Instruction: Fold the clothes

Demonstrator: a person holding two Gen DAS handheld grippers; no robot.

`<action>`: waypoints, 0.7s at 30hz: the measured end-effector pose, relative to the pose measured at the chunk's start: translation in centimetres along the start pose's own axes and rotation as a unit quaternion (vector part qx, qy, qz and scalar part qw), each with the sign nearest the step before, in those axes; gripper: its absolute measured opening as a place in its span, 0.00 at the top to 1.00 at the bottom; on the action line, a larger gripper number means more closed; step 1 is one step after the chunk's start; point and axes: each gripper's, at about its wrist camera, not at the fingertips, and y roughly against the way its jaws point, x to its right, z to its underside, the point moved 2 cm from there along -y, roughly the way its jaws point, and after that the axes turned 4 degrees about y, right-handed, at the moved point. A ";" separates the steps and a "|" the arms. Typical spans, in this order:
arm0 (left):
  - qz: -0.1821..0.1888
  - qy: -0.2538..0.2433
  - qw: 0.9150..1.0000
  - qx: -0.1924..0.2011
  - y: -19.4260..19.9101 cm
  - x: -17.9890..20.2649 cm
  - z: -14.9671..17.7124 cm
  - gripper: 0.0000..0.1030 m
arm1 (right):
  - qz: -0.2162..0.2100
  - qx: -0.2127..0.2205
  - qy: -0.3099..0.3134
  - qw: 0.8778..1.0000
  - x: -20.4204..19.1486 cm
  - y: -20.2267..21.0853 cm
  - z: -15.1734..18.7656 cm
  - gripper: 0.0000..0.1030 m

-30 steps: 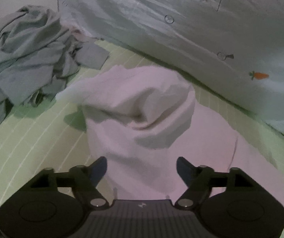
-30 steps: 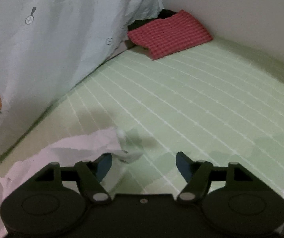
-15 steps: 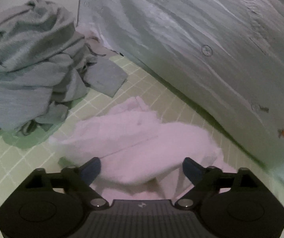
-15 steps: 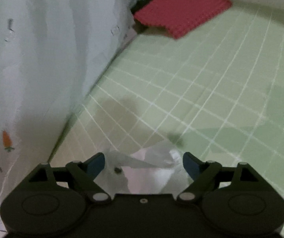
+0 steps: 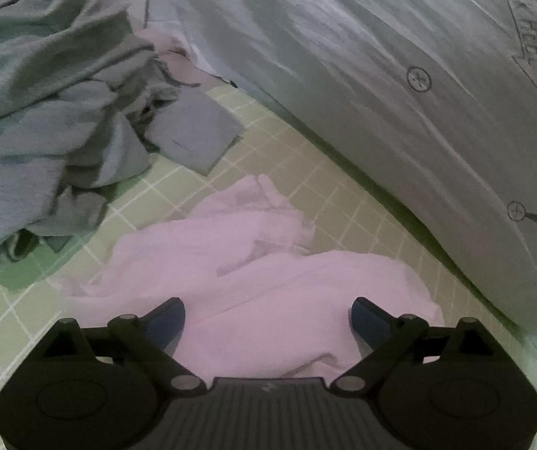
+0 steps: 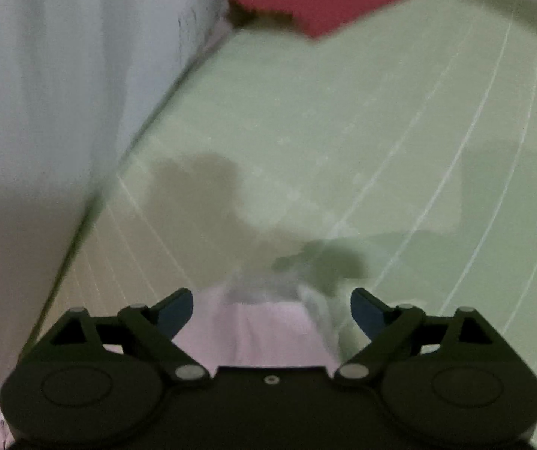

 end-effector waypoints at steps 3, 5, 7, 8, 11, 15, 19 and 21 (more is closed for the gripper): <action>-0.005 -0.002 1.000 -0.009 -0.8 0.1 -0.2 0.09 | 0.023 -0.008 0.007 1.000 -0.5 -1.0 0.9 0.08; -0.008 -0.001 1.000 -0.014 -1.5 0.0 -0.3 0.20 | 0.025 -0.006 0.033 0.999 -1.4 -1.3 1.2 0.08; -0.013 -0.006 1.000 -0.019 -2.1 -0.1 -0.3 0.38 | 0.021 -0.006 0.063 0.998 -2.3 -1.5 1.5 0.09; -0.012 -0.008 1.000 -0.019 -2.3 0.0 -0.3 0.57 | 0.024 -0.003 0.085 0.996 -2.8 -1.6 1.8 0.12; -0.011 0.000 1.000 -0.014 -2.5 0.0 0.3 0.76 | 0.018 0.012 0.107 0.994 -2.9 -1.2 2.3 0.52; -0.020 -0.010 1.000 -0.007 -0.7 -1.0 2.5 0.81 | 0.008 0.040 0.095 0.995 -1.7 0.1 2.9 0.80; -0.031 -0.022 0.999 -0.001 1.4 -2.1 4.9 0.83 | 0.033 0.084 0.078 0.993 0.3 2.7 3.1 0.83; -0.036 -0.029 0.999 0.002 2.5 -2.6 6.1 0.83 | 0.050 0.101 0.086 0.990 1.9 4.3 3.5 0.83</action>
